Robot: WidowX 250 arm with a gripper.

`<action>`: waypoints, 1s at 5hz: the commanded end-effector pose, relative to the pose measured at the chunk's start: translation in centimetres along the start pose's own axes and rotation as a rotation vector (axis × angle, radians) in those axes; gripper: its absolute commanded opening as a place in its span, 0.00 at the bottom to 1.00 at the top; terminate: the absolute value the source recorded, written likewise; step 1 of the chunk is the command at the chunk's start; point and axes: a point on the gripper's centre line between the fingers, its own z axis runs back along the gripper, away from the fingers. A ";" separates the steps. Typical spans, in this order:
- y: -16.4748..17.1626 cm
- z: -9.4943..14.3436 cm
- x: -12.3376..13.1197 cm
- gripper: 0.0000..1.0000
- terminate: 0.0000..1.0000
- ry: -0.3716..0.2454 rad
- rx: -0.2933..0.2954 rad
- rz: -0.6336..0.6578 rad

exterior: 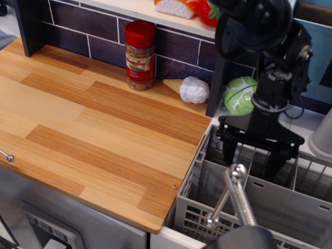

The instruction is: Move drying rack out of sink

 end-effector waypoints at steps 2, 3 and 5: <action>-0.4 0.1 0.6 0.00 0.00 -0.017 0.010 0.038; -0.2 0.3 0.6 0.00 0.00 -0.023 0.010 0.027; 0.1 2.4 0.9 0.00 0.00 -0.053 -0.025 0.019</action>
